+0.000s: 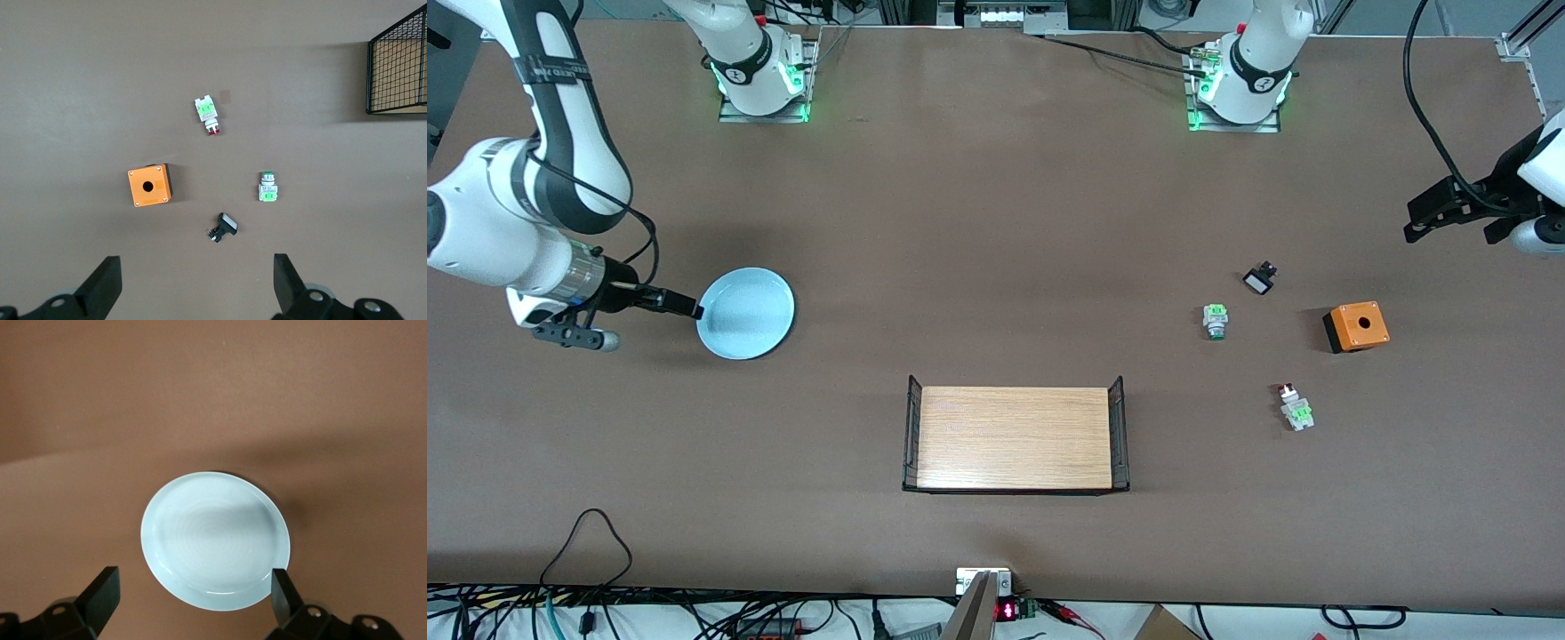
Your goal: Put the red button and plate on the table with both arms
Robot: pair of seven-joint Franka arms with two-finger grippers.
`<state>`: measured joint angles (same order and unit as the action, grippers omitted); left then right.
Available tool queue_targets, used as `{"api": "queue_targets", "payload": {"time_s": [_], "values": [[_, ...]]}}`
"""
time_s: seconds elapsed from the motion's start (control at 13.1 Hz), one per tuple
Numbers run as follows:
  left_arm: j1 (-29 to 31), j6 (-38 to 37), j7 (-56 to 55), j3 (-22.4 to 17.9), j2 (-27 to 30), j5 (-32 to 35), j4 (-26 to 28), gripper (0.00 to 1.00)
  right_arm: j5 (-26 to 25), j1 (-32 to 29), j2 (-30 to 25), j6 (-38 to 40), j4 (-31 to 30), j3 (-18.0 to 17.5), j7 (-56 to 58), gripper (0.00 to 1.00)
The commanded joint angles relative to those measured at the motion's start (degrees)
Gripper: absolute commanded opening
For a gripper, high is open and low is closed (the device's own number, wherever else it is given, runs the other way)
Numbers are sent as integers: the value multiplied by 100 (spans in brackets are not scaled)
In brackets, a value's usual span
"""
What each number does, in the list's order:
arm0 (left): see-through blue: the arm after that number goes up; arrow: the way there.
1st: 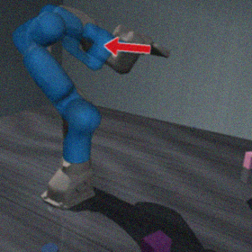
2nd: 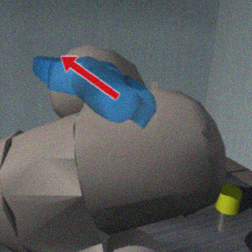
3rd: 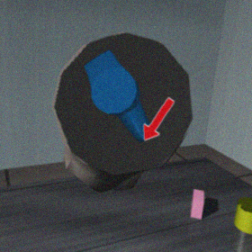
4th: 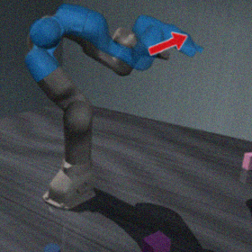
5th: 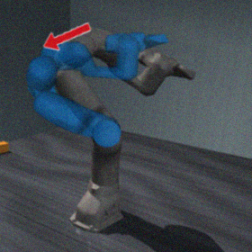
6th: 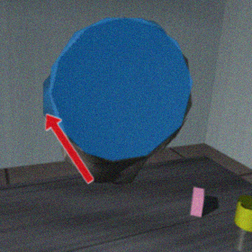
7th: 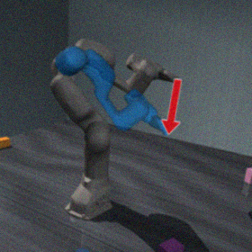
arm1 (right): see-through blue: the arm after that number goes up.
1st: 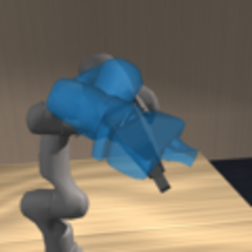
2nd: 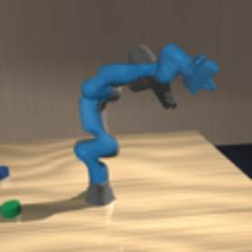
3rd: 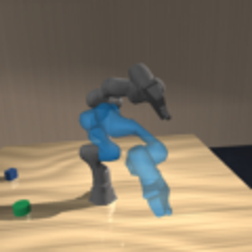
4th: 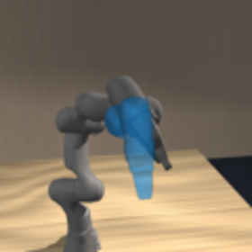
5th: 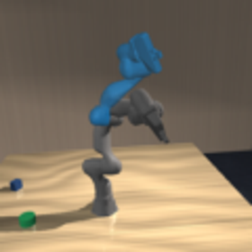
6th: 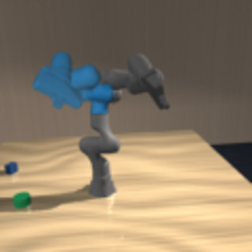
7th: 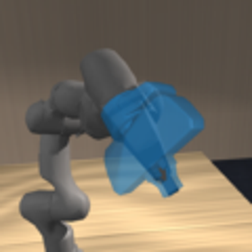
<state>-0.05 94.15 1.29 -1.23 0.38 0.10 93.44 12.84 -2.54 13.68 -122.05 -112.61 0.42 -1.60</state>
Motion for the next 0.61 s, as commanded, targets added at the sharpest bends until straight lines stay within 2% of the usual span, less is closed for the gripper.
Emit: {"api": "queue_targets", "payload": {"time_s": [0.0, 0.23, 0.53], "values": [[-4, -72, 38, 26, 111, 166, 26, 100, -448, 174, 38, 426, 467, -24, -559, 100], [-4, -72, 38, 26, 103, 166, 26, 100, -651, 403, 29, 1154, 1134, -16, -912, 100], [-4, -72, 30, 26, 111, 166, 34, 100, -1361, 500, 29, 2069, 2215, -16, -851, 100]]}}
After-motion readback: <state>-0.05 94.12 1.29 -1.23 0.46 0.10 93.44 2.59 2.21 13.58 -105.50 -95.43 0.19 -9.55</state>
